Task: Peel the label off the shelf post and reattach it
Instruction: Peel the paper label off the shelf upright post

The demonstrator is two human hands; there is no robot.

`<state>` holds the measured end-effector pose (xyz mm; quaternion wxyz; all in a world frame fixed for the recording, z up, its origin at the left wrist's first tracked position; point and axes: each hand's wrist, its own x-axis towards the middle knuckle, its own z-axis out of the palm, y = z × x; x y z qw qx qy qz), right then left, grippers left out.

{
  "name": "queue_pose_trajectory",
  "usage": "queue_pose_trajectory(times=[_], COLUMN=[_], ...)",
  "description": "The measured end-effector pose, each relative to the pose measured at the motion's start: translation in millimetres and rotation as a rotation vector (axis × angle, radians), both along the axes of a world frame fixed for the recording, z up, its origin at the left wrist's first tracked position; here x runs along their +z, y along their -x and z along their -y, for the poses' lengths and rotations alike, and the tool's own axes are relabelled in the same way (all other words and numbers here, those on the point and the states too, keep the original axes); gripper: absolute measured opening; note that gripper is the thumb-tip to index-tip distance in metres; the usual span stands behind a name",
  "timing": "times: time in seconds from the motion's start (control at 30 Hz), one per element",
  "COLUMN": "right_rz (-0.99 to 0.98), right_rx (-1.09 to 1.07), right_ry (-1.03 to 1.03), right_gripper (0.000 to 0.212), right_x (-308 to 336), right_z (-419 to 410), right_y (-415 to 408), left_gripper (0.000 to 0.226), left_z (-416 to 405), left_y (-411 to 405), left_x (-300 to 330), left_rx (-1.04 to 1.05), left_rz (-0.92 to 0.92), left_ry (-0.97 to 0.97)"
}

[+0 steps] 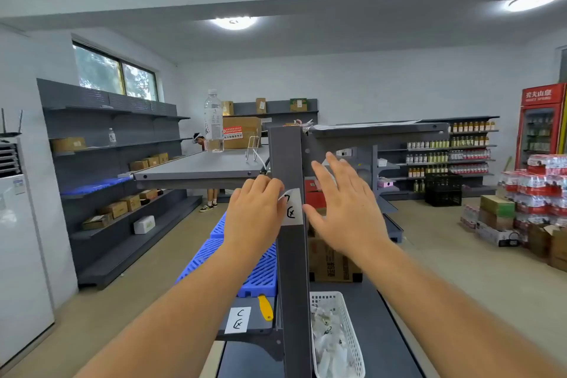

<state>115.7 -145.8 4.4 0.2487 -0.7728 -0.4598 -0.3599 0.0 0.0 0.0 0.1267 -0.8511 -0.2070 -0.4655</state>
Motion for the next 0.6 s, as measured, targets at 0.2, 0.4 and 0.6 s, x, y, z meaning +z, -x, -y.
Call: queue_pose_trajectory(times=[0.2,0.4,0.6], right_rz=[0.011,0.003,-0.028], right_rx=[-0.006,-0.005,0.018], right_ry=[0.011,0.016,0.02], right_gripper=[0.079,0.077,0.068], right_x=[-6,-7,-7], right_z=[-7,-9,-9], right_y=[-6,-10,-9], left_gripper=[0.015,0.012,0.011], left_z=[-3,0,2], left_y=[-11,-17,-14], left_x=[0,5,3], left_rx=[0.009,0.008,-0.018], left_rz=[-0.007,-0.003,-0.022], left_ry=[0.031,0.081,0.132])
